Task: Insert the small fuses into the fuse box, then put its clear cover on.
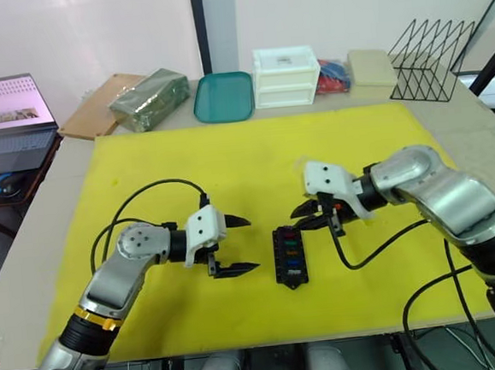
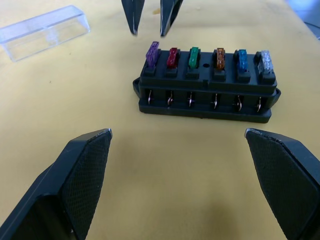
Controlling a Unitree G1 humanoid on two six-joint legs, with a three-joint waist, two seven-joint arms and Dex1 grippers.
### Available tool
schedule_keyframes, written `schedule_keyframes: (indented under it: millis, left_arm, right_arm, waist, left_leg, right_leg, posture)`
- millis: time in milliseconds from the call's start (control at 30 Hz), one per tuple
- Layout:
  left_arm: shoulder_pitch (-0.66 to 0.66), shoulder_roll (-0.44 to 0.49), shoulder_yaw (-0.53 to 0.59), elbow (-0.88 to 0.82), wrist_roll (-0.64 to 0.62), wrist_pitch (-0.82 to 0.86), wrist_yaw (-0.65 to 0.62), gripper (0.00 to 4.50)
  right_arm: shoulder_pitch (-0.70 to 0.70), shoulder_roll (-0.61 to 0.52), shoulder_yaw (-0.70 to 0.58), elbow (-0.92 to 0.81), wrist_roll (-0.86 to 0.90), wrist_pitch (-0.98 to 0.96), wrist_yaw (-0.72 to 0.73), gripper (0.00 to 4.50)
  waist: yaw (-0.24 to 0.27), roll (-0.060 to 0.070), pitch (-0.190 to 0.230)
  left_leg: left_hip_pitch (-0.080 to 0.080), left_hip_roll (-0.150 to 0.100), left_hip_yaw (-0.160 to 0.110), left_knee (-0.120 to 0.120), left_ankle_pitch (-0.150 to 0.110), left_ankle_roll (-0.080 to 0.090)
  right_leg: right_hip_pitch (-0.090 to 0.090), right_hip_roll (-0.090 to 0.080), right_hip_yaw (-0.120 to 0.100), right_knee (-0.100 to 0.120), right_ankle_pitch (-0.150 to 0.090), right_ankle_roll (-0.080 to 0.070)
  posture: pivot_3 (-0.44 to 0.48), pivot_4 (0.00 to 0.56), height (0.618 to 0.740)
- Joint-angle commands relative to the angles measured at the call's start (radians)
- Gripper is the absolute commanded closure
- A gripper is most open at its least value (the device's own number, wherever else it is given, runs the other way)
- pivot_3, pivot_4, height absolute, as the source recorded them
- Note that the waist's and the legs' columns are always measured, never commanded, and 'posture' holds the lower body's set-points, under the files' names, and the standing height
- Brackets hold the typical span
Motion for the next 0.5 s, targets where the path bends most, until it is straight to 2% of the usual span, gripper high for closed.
schedule_keyframes:
  millis: [33, 100, 133, 500]
  left_arm:
    - [-0.018, -0.005, 0.011, -0.009, 0.002, -0.026, 0.001, 0.00]
    - [-0.022, -0.008, 0.010, -0.005, 0.003, -0.027, 0.001, 0.00]
    - [-0.023, -0.009, 0.010, -0.004, 0.003, -0.028, 0.000, 0.00]
    - [-0.022, -0.011, 0.009, -0.007, 0.001, -0.028, -0.001, 0.00]
  right_arm:
    - [-0.020, 0.005, -0.044, -0.023, 0.023, -0.012, 0.002, 3.65]
    - [-0.012, 0.011, -0.047, -0.022, 0.028, -0.018, -0.003, 4.06]
    - [-0.007, 0.014, -0.048, -0.021, 0.030, -0.020, -0.005, 4.42]
    - [0.036, 0.032, -0.019, 0.032, 0.008, -0.058, -0.026, 4.47]
  waist:
    - [0.000, 0.000, 0.000]
    - [0.000, 0.000, 0.000]
    - [-0.001, 0.000, 0.000]
    - [-0.001, 0.000, 0.000]
  left_leg:
    - [0.000, 0.000, 0.000, 0.000, 0.000, 0.000]
    - [0.000, 0.000, 0.000, 0.000, 0.000, 0.000]
    - [0.000, 0.000, 0.000, 0.000, 0.000, 0.000]
    - [0.000, 0.000, 0.000, 0.000, 0.000, 0.000]
  right_leg:
    - [0.000, 0.000, 0.000, 0.000, 0.000, 0.000]
    - [0.000, 0.000, 0.000, 0.000, 0.000, 0.000]
    - [0.000, 0.000, 0.000, 0.000, 0.000, 0.000]
    - [0.000, 0.000, 0.000, 0.000, 0.000, 0.000]
  posture:
    - [0.000, 0.150, 0.740]
    - [0.000, 0.150, 0.740]
    - [0.000, 0.150, 0.740]
    - [0.000, 0.150, 0.740]
